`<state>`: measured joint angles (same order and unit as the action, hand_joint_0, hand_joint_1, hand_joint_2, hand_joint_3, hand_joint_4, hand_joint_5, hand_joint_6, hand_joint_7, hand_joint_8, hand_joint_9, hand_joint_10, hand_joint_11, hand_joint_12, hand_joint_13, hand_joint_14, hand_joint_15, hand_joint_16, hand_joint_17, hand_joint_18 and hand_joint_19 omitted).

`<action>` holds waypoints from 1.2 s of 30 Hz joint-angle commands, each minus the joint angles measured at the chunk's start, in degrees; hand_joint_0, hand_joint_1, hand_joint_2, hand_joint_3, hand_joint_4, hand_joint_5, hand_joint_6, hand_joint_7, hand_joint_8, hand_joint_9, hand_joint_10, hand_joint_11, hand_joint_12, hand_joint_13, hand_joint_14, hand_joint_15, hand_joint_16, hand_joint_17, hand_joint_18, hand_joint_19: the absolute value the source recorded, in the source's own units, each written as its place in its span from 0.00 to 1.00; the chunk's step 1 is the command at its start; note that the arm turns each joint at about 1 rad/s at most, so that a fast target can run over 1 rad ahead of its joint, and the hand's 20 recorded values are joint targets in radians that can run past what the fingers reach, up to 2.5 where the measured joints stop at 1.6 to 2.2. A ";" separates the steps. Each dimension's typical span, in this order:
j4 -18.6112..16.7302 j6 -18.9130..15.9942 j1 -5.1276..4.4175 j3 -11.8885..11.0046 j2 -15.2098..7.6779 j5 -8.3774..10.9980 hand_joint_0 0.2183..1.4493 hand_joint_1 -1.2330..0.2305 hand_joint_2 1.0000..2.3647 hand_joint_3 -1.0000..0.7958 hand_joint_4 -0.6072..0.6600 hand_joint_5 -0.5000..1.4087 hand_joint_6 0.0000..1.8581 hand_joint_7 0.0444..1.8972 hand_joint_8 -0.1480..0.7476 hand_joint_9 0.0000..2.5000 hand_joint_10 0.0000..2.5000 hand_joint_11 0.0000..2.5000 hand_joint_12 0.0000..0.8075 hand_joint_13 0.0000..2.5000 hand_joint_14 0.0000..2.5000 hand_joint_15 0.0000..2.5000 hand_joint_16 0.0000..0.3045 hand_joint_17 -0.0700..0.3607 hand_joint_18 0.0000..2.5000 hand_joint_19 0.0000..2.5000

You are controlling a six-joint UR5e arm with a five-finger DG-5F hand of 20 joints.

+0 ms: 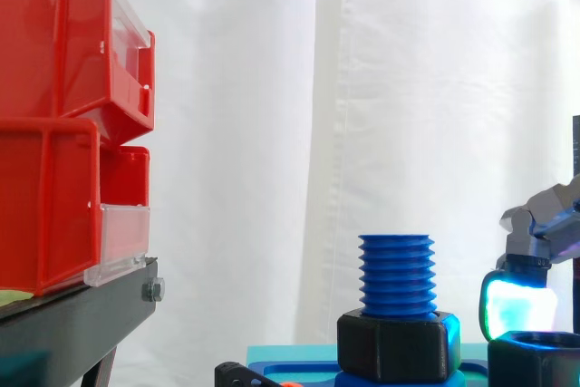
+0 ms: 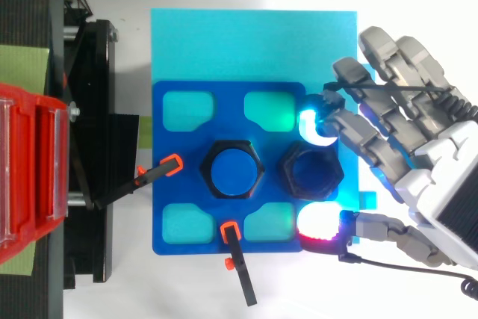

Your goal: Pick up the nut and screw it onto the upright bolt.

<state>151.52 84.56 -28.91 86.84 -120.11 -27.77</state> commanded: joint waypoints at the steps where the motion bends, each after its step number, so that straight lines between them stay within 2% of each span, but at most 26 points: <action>1: 0.45 -0.01 0.35 0.00 0.05 -0.71 0.27 0.38 0.00 0.28 0.72 0.16 0.27 0.58 0.52 0.17 0.00 0.06 0.42 0.05 0.00 0.00 0.16 0.42 0.04 0.00; 10: 1.06 -1.07 1.05 0.00 0.75 -0.62 0.27 0.38 0.00 0.28 0.71 0.17 0.27 0.60 0.52 0.18 0.00 0.07 0.42 0.05 0.00 0.00 0.16 0.41 0.04 0.00; 16: 2.73 -1.59 1.40 -0.09 3.48 -0.79 0.27 0.38 0.00 0.28 0.71 0.17 0.27 0.59 0.52 0.18 0.00 0.07 0.42 0.06 0.00 0.00 0.16 0.41 0.04 0.00; 18: 2.99 -1.59 1.40 -0.18 3.74 -0.71 0.27 0.38 0.00 0.28 0.71 0.17 0.27 0.59 0.52 0.18 0.00 0.07 0.42 0.06 0.00 0.00 0.16 0.41 0.04 0.00; 22: 5.46 -1.68 1.40 -0.53 5.23 -0.71 0.26 0.38 0.00 0.28 0.71 0.17 0.27 0.60 0.52 0.18 0.00 0.07 0.42 0.06 0.00 0.00 0.16 0.41 0.04 0.00; 24: 7.74 -1.68 1.66 -1.85 5.85 -0.97 0.26 0.38 0.00 0.28 0.71 0.17 0.27 0.59 0.52 0.18 0.00 0.07 0.42 0.06 0.00 0.00 0.16 0.41 0.04 0.00; 26: 8.36 -1.68 1.75 -2.38 5.94 -1.06 0.26 0.38 0.00 0.28 0.72 0.17 0.27 0.59 0.52 0.18 0.00 0.07 0.42 0.06 0.00 0.00 0.16 0.41 0.04 0.00; 27: 11.78 -1.68 2.10 -4.48 5.85 -1.32 0.26 0.38 0.00 0.28 0.72 0.17 0.27 0.59 0.52 0.18 0.00 0.07 0.42 0.06 0.00 0.00 0.16 0.41 0.04 0.00; 30: 16.53 -2.21 2.54 -7.56 5.85 -1.58 0.26 0.38 0.00 0.28 0.72 0.17 0.27 0.59 0.52 0.18 0.00 0.07 0.42 0.06 0.00 0.00 0.15 0.41 0.04 0.00; 32: 20.66 -2.82 3.25 -11.60 5.85 -1.58 0.26 0.38 0.00 0.28 0.71 0.17 0.27 0.59 0.53 0.18 0.00 0.07 0.42 0.06 0.00 0.00 0.15 0.41 0.04 0.00; 33: 21.72 -2.82 3.60 -12.83 5.85 -1.67 0.26 0.38 0.00 0.28 0.71 0.17 0.27 0.59 0.52 0.18 0.00 0.07 0.42 0.06 0.00 0.00 0.15 0.41 0.04 0.00; 36: 22.07 -2.03 4.21 -14.15 5.85 -2.82 0.26 0.38 0.00 0.28 0.71 0.17 0.27 0.59 0.53 0.18 0.00 0.07 0.42 0.06 0.00 0.00 0.15 0.41 0.04 0.00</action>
<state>170.83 82.08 -25.37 75.14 -114.28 -29.70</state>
